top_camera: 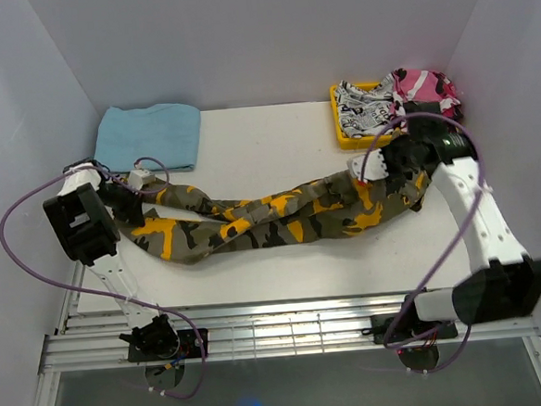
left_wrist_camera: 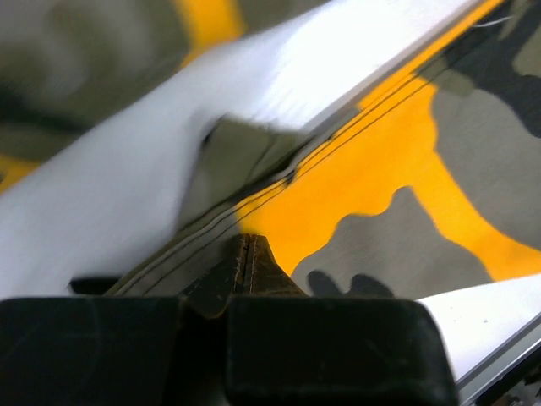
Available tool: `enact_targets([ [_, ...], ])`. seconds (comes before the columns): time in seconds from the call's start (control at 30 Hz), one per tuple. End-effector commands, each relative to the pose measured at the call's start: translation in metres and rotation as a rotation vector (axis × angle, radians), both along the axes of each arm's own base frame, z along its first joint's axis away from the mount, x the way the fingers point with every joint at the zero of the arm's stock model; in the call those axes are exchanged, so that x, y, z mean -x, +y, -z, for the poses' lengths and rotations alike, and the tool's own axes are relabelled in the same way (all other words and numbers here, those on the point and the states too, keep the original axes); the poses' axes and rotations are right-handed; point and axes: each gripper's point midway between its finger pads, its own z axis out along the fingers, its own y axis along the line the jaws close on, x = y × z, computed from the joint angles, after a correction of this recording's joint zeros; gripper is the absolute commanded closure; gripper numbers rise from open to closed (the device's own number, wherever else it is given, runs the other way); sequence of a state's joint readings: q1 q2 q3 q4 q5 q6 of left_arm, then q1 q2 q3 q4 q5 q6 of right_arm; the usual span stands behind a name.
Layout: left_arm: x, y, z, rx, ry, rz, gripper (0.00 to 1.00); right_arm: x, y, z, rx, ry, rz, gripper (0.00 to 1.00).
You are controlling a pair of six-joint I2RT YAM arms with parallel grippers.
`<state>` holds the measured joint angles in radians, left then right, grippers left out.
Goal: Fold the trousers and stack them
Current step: Flatten the trousers out
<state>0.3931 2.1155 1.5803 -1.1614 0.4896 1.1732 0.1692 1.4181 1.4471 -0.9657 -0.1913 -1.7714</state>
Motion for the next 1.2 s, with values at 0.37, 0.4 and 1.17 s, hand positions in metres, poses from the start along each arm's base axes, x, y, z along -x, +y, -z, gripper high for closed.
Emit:
enact_targets([
  [0.37,0.035,0.052,-0.001,0.004,0.029,-0.287,1.0,0.196,-0.042,0.099,0.167,-0.133,-0.205,0.22],
  [0.4,0.035,0.052,-0.003,0.004,0.026,-0.286,1.0,0.194,-0.039,0.091,0.145,-0.153,-0.199,0.13],
  [1.17,0.022,0.004,-0.033,-0.041,-0.07,-0.222,0.15,0.073,-0.08,0.11,-0.155,0.438,0.776,0.12],
])
